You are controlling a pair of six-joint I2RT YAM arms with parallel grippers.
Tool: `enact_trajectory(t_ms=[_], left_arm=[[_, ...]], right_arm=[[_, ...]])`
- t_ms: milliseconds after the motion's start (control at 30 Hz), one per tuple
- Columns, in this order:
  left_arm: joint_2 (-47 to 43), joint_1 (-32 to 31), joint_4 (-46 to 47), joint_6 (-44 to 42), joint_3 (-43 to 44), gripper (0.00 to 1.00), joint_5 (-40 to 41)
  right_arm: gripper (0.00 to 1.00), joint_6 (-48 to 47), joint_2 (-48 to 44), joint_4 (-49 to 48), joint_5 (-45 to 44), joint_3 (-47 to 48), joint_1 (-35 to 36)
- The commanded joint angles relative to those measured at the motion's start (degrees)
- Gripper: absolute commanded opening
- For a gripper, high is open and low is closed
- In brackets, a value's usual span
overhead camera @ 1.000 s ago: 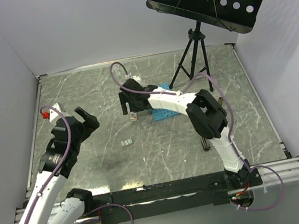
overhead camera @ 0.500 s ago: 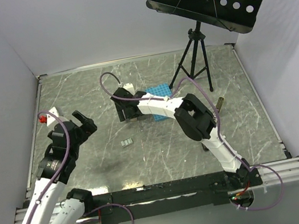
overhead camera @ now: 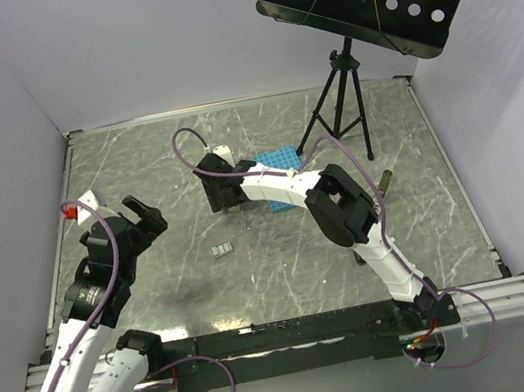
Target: Unload the staples from the stapler
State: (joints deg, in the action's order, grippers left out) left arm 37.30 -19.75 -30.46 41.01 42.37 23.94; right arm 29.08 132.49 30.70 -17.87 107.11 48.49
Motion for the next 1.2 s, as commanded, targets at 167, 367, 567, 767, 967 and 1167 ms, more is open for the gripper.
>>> enact_trajectory(t_ms=[167,367,567,767,967,1167], left_arm=[[-0.74,-0.11,0.84,-0.85,-0.18,1.0,1.19],[-0.38,-0.03,2.06,-1.2,-0.89,0.99,-1.79],[3.56,1.28,1.63,1.96,0.6,0.99,-5.92],[9.89,16.04,2.86,3.19,2.45,1.0,-21.12],[13.76,26.06,4.0,3.28,3.16,0.99,-24.56],[17.89,31.34,2.86,7.93,1.31,0.99,-24.47]], right_arm=[[0.75,-2.01,1.63,-2.04,1.6,2.14,0.38],[0.75,-4.12,1.37,-5.38,5.29,1.09,0.55],[0.74,-6.58,1.02,-7.93,8.19,0.47,1.08],[0.71,-7.11,-0.03,-10.92,11.72,-2.17,2.04],[0.69,-9.65,-1.18,-15.4,15.58,-5.33,3.1],[0.66,-11.06,-1.96,-17.16,16.9,-6.47,4.51]])
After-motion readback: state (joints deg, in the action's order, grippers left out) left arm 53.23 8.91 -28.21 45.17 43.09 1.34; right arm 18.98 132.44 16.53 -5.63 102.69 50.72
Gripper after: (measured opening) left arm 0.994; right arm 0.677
